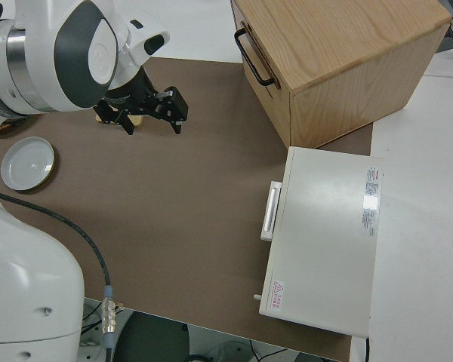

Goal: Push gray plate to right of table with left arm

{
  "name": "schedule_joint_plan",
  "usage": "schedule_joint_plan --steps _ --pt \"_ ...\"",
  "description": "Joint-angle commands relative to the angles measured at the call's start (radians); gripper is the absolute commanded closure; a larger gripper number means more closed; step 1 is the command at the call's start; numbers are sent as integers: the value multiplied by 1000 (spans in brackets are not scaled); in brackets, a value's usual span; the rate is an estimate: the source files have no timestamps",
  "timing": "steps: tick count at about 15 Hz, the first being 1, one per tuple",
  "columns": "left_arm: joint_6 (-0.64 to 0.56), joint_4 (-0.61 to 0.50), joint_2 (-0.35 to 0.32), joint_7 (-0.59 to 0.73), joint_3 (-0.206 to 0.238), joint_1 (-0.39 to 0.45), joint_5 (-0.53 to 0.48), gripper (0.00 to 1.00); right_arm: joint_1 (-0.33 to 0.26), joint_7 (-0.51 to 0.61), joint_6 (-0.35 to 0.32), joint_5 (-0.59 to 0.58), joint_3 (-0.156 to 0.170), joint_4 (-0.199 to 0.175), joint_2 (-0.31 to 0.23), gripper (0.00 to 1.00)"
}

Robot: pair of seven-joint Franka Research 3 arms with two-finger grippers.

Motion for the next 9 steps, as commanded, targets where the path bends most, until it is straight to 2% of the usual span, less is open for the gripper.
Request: schedule_joint_plan --steps 1,9 --pt "-80 -4 -11 3 4 8 10 7 -20 2 -15 10 13 8 -3 17" --pt "-94 -6 -11 16 4 5 10 7 -20 2 -15 10 13 8 -3 17"
